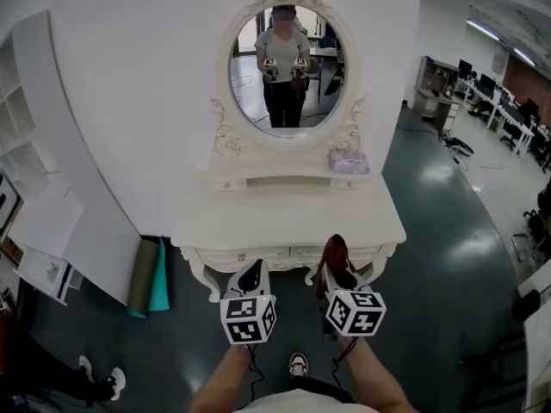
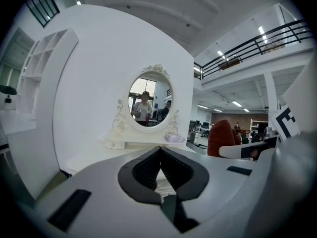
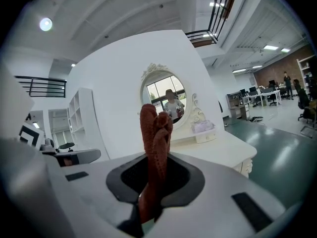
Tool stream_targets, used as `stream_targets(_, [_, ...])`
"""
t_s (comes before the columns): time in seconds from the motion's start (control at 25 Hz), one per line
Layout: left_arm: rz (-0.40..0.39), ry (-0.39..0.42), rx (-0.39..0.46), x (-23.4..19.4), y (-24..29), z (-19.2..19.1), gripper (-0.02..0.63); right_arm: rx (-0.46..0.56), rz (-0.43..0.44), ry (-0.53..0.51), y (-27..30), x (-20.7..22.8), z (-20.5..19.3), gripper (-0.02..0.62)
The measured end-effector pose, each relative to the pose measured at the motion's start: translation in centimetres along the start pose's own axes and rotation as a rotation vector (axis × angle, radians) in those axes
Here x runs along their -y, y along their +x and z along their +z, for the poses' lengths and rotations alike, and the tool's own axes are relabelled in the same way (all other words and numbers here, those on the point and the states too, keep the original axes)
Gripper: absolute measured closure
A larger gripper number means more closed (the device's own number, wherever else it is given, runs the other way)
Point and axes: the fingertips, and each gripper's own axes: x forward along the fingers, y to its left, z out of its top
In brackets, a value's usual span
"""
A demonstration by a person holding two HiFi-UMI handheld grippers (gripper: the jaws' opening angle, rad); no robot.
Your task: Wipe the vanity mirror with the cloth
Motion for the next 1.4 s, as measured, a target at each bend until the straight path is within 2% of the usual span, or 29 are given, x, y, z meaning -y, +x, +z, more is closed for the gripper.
stream_targets(0.28, [0.020, 0.001, -0.020, 0.5, 7.4, 1.3, 0.595, 0.001, 0.033, 0.007, 6.4, 3.9, 3.6, 0.535])
stream_targets(0.84, [0.092, -0.014, -0.078, -2.8, 15.6, 1.2, 0.595, -0.089, 0.074, 0.013, 15.7, 7.1, 3.8, 0.535])
stream_targets(1.16, [0.050, -0.009, -0.050, -4.7, 22.7, 3.8, 0.595, -0.077, 0.044, -0.008, 21.4, 8.7, 6.0, 0.535])
stream_targets(1.4, [0.020, -0.011, -0.008, -7.0, 28.0, 7.5, 0.595, -0.045, 0.031, -0.046, 26.7, 8.5, 10.0, 0.535])
